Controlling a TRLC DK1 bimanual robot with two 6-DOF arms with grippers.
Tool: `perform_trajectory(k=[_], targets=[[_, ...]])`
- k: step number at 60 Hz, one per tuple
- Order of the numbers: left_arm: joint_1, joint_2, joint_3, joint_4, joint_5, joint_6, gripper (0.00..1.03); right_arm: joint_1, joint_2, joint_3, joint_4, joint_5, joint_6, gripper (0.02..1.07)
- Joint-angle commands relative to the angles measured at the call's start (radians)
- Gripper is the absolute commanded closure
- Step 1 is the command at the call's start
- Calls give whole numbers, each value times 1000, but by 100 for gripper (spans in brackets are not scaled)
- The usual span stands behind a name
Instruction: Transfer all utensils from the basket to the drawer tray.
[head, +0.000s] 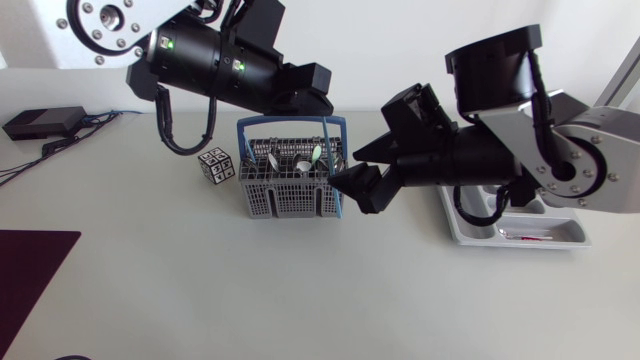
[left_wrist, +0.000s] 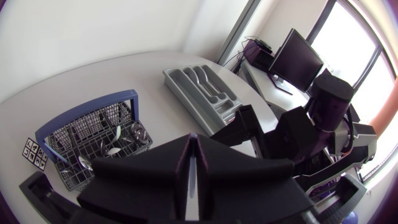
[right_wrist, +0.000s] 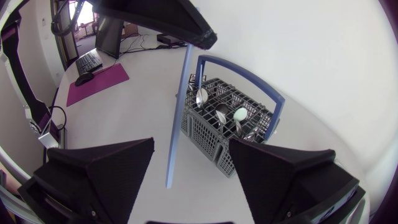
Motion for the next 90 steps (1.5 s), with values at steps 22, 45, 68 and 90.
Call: perform_trajectory(k=[22,45,68,90], targets=[[14,9,30,-5,34,-44,100,29,60,14,26,1,75,95],[28,-36,58,58,42,-47,32,44,69,-20,7,-31,71,102],[232,-36,159,80,11,0,21,-108,26,-110,-57,-27,5,101],[358,-53,-108,80,-91,223,21,-504,107,-61,-109,-28,-95,101]])
